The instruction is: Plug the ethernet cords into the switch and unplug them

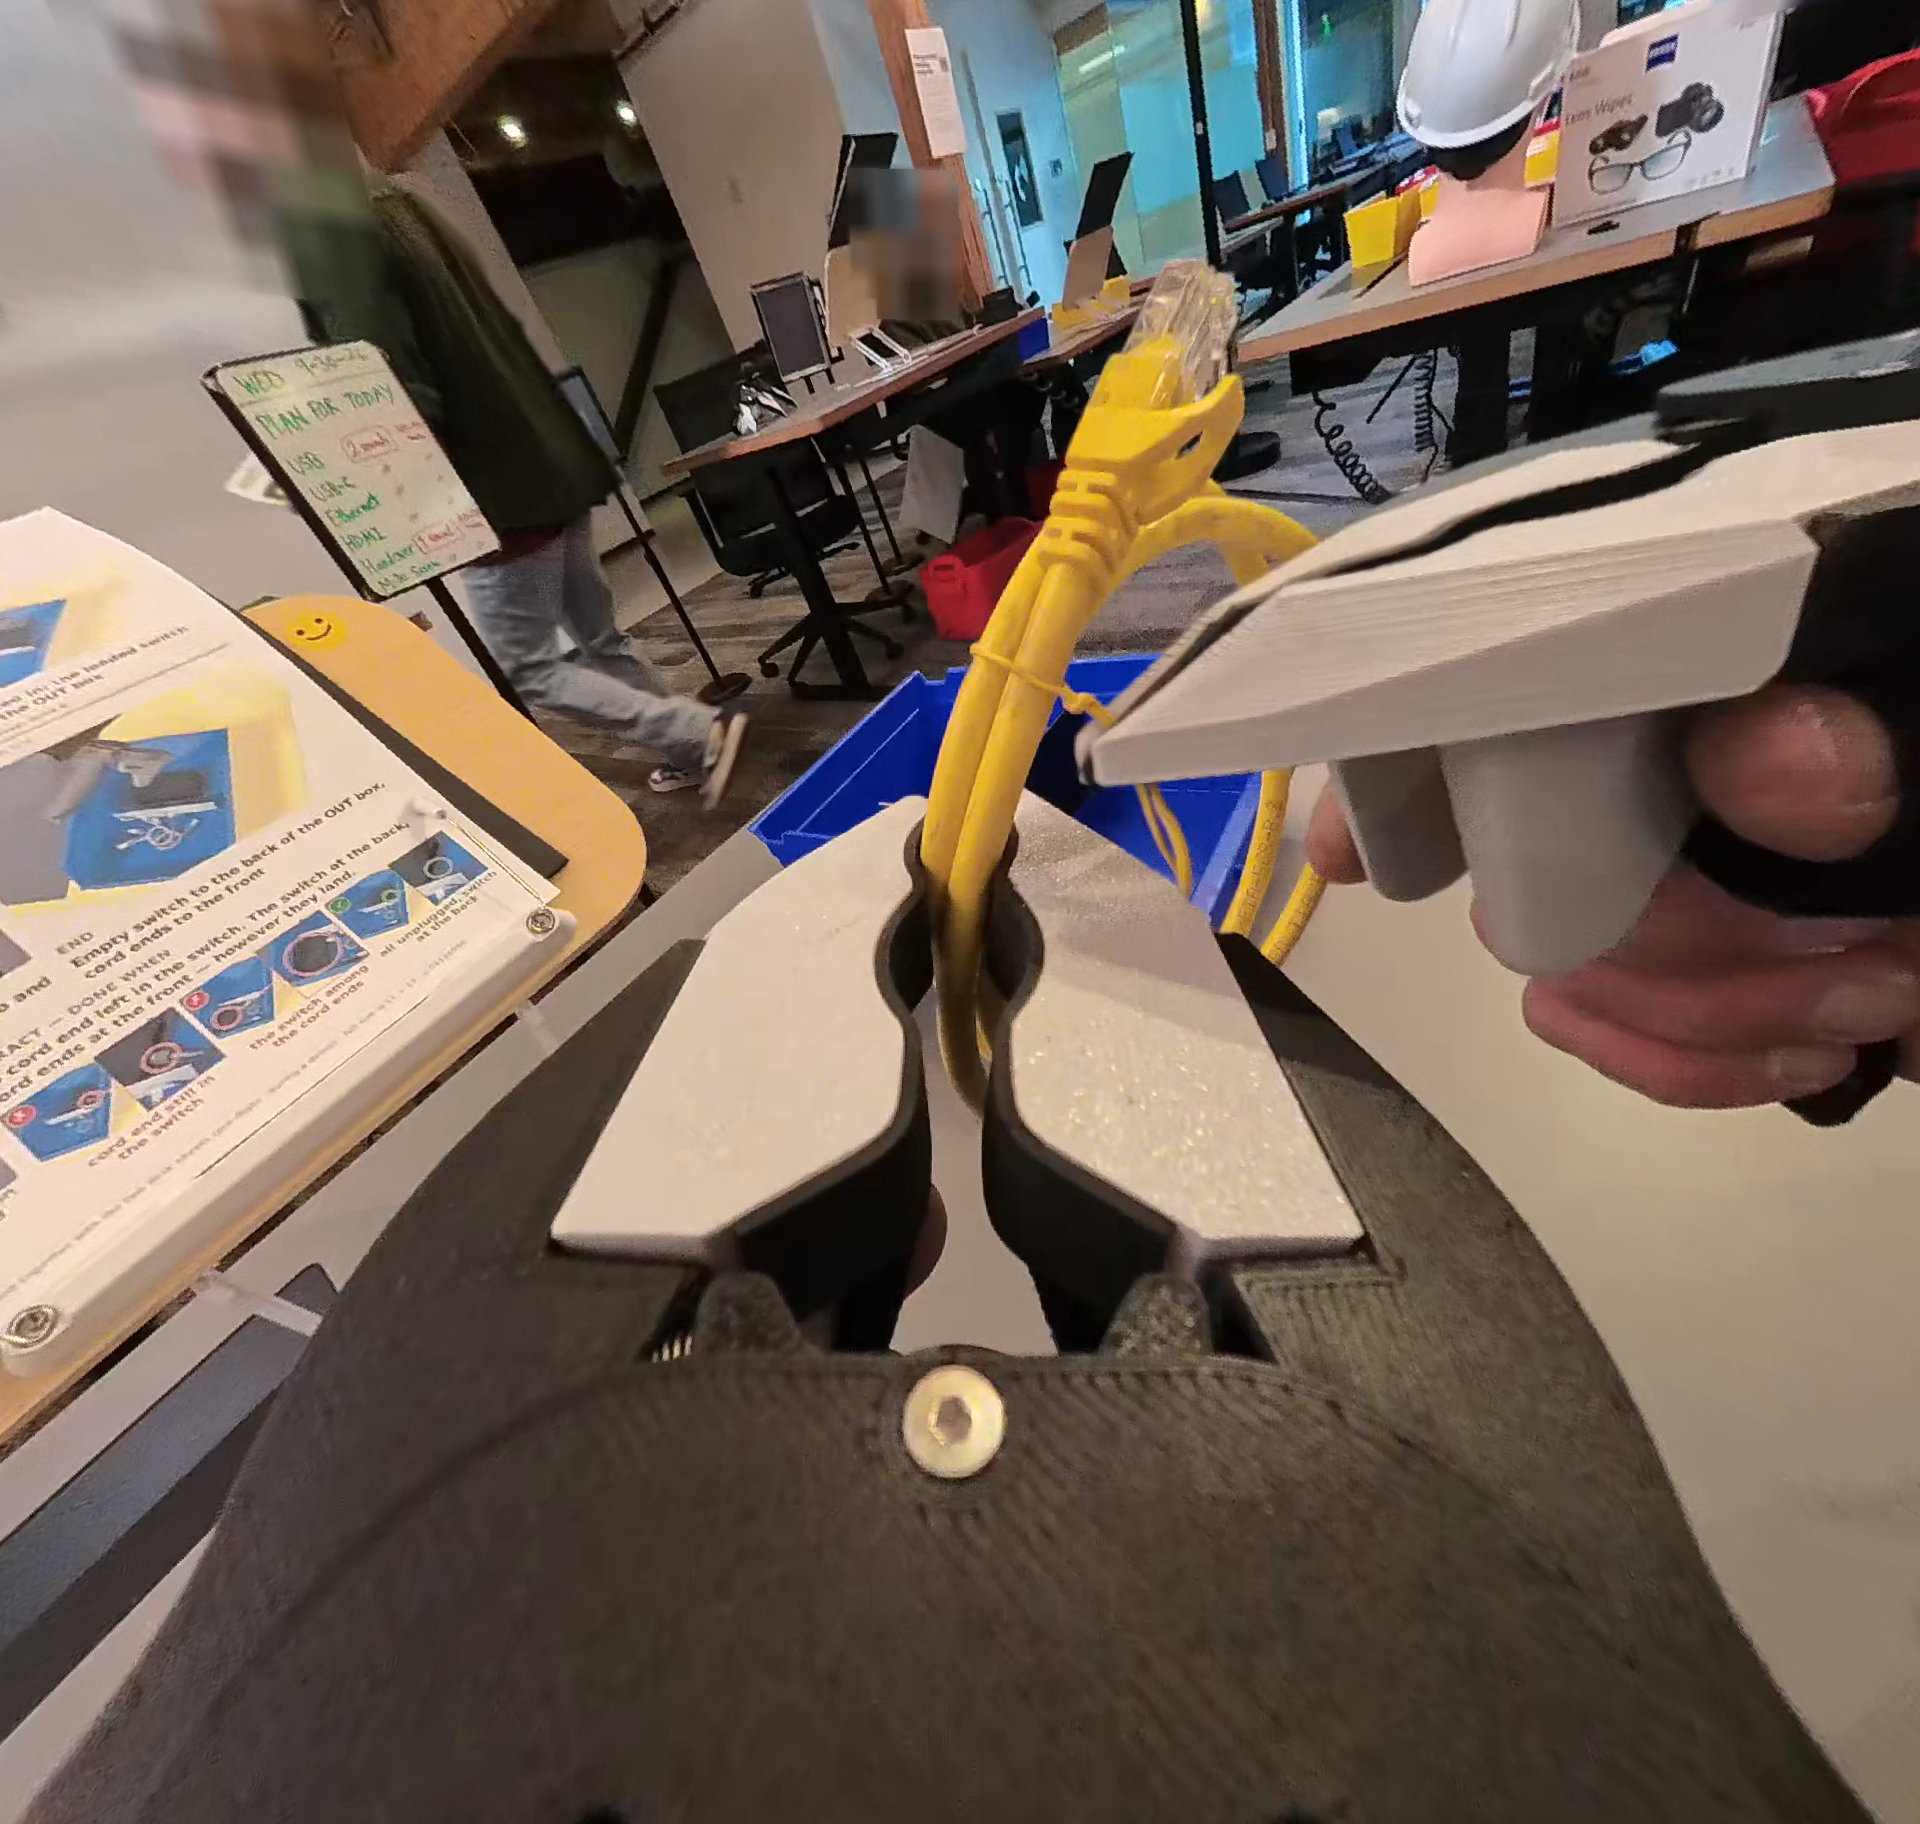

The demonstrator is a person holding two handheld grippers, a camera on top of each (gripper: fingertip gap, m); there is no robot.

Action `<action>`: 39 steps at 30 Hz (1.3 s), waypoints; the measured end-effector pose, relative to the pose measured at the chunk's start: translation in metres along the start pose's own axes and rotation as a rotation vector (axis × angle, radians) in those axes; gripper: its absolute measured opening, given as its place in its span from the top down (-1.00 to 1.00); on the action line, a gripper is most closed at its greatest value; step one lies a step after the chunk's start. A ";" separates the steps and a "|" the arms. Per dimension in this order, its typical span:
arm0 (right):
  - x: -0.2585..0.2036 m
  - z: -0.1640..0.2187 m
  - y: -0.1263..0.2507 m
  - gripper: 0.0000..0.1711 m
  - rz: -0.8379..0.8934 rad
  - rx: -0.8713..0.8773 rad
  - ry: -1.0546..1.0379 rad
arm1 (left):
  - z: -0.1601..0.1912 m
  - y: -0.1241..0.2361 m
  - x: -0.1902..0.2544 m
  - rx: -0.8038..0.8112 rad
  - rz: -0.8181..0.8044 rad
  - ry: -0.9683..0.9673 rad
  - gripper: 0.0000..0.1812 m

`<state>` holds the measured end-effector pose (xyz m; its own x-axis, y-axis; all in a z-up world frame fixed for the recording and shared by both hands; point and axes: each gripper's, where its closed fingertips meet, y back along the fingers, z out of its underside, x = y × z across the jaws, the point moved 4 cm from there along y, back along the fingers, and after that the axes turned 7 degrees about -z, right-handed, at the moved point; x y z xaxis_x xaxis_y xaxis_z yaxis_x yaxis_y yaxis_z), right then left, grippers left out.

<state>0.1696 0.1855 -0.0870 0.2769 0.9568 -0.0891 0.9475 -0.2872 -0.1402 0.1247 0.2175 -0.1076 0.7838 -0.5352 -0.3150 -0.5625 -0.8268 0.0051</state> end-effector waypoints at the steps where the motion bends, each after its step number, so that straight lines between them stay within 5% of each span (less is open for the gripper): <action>1: 0.000 -0.001 0.000 1.00 -0.001 0.008 0.005 | -0.001 0.000 -0.001 0.007 -0.001 0.005 0.95; 5: 0.001 -0.005 0.002 1.00 0.120 -0.058 0.253 | 0.000 -0.001 -0.003 -0.037 -0.006 0.014 0.95; 12: -0.010 -0.004 -0.009 1.00 0.382 -0.430 1.308 | 0.005 -0.006 -0.003 -0.157 0.060 0.089 0.95; 18: -0.003 0.022 -0.007 1.00 0.101 -0.814 1.900 | 0.034 -0.011 0.016 -0.375 0.350 0.302 0.95; 21: 0.007 0.028 0.001 1.00 -0.004 -0.919 2.042 | 0.047 -0.020 0.019 -0.400 0.342 0.316 0.95; 26: -0.020 0.026 0.004 1.00 0.005 -0.650 1.845 | 0.053 -0.030 -0.012 -0.327 0.170 0.461 0.95; 33: -0.001 0.014 0.006 1.00 0.122 -0.408 0.922 | 0.032 -0.018 -0.017 -0.113 0.040 0.220 0.95; 39: 0.010 0.005 0.035 1.00 0.162 -0.317 0.713 | 0.046 -0.014 -0.041 -0.142 -0.043 0.208 0.95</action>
<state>0.2051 0.1848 -0.0978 0.3489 0.7339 0.5828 0.8576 -0.5008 0.1174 0.0884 0.2594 -0.1388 0.8516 -0.5113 -0.1153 -0.4968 -0.8575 0.1336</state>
